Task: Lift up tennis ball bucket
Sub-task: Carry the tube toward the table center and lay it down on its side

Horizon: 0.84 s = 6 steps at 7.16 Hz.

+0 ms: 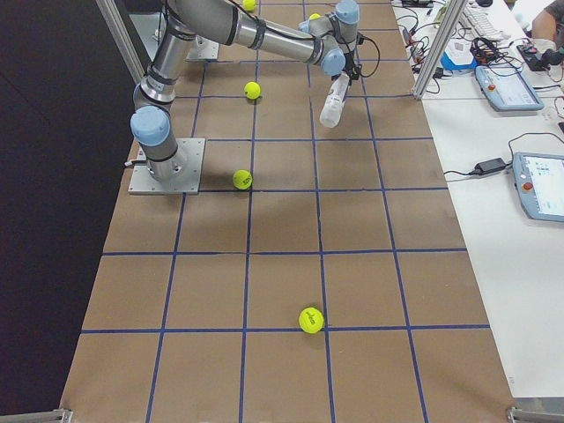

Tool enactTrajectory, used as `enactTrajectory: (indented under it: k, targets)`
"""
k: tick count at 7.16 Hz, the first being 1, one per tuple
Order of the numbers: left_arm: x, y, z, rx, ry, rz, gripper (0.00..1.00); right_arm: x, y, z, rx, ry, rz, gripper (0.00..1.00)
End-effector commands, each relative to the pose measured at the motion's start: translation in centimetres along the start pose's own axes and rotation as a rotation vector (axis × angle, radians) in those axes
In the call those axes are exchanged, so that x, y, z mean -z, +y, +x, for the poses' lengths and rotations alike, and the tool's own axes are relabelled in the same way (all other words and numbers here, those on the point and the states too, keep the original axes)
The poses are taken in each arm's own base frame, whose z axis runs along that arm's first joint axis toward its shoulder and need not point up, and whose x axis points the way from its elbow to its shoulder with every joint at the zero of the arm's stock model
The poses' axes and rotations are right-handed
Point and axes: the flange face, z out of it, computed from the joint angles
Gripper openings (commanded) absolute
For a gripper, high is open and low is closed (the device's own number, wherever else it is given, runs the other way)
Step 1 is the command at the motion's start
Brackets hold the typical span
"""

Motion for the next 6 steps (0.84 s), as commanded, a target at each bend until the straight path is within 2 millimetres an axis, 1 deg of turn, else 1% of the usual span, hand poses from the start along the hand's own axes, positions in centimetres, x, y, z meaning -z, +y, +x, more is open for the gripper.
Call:
enactTrajectory:
  k: [1,2,3,4,5,6]
  targets:
    - [-0.1,-0.3,-1.6,0.031,0.002,-0.007,1.00,-0.4,-4.1,-5.6,0.105,0.024,0.023,0.27]
    - [-0.1,-0.3,-1.5,0.030,0.001,-0.007,1.00,-1.1,-3.8,-5.7,0.109,0.047,0.027,0.34]
    - [-0.1,-0.3,-1.4,0.030,0.002,-0.009,1.00,-3.2,-3.3,-6.3,0.104,0.035,0.046,0.61]
    - [0.0,-0.3,-1.7,0.034,0.002,-0.006,1.00,-3.6,-3.7,-6.9,0.112,-0.014,0.124,1.00]
    - [0.0,-0.3,-1.7,0.035,0.002,-0.006,1.00,-3.3,-3.9,-6.8,0.114,-0.004,0.132,1.00]
    - [0.0,-0.3,-1.7,0.035,0.002,-0.006,1.00,-1.2,-3.1,-4.0,0.075,0.019,0.154,1.00]
